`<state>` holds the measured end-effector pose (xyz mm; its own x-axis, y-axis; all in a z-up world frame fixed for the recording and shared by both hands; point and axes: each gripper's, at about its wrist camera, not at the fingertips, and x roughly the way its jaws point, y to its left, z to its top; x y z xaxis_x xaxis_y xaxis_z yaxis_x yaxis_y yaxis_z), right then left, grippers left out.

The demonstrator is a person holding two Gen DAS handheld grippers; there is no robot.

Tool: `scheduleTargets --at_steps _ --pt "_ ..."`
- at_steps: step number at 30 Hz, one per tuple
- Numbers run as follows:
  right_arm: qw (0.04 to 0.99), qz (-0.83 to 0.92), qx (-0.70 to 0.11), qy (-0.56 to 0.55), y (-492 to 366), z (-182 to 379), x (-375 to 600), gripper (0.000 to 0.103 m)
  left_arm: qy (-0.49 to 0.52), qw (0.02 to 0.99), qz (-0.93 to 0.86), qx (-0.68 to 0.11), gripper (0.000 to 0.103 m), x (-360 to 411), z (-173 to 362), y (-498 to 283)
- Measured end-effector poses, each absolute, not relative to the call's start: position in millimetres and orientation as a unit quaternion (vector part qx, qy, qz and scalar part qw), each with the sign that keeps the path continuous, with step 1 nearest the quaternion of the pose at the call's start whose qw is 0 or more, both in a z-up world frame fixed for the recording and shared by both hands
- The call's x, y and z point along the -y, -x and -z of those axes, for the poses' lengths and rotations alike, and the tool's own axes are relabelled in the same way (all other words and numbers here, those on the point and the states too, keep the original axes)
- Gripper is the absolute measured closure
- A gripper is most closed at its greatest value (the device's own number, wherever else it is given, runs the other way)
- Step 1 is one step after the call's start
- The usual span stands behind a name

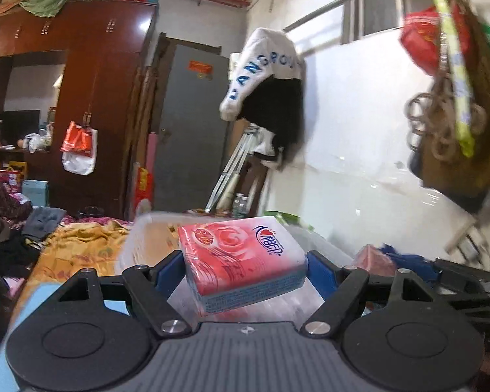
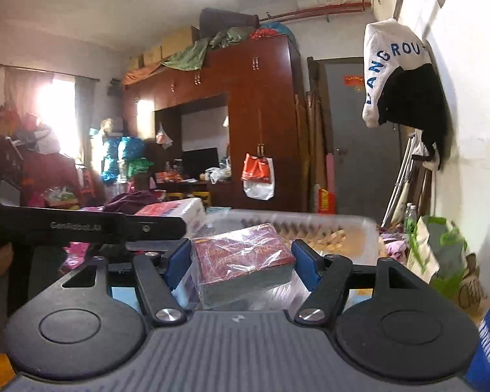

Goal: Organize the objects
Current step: 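Lift both packs over the white basket and open both tools to release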

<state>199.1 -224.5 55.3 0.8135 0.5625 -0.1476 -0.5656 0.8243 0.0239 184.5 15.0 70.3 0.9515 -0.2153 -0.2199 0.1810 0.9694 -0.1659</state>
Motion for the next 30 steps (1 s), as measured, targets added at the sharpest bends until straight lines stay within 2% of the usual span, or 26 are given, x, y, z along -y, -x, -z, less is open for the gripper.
scheduleTargets --at_steps 5,11,17,18,19,21,24,26,27,30 --pt "0.955 -0.272 -0.117 0.008 -253 -75 215 0.033 0.066 0.980 0.077 -0.169 0.020 -15 -80 -234" --pt "0.959 -0.236 -0.154 0.040 -289 -62 204 0.033 0.040 0.976 0.049 -0.210 0.020 -12 -77 -276" --pt "0.961 -0.219 -0.159 0.046 -296 -50 199 0.031 0.045 0.976 0.037 -0.211 0.020 -14 -69 -291" --pt "0.962 -0.221 -0.156 0.044 -292 -51 199 0.022 0.043 0.977 0.030 -0.208 0.019 -14 -69 -291" --pt "0.962 -0.222 -0.151 0.044 -287 -52 200 0.009 0.043 0.977 0.022 -0.206 0.018 -16 -69 -290" --pt "0.967 -0.217 -0.123 0.048 -273 -56 203 0.000 0.048 0.978 0.024 -0.202 0.018 -18 -71 -283" --pt "0.965 -0.231 -0.114 0.043 -247 -60 210 0.000 0.062 0.979 0.039 -0.188 0.017 -26 -73 -258" --pt "0.960 -0.255 -0.107 0.036 -228 -55 216 0.000 0.068 0.982 0.056 -0.167 0.011 -29 -71 -238" --pt "0.959 -0.257 -0.110 0.033 -220 -52 218 0.000 0.062 0.984 0.052 -0.162 0.005 -28 -70 -235" --pt "0.957 -0.260 -0.125 0.034 -208 -41 215 0.000 0.047 0.981 0.036 -0.187 0.004 -20 -68 -256"
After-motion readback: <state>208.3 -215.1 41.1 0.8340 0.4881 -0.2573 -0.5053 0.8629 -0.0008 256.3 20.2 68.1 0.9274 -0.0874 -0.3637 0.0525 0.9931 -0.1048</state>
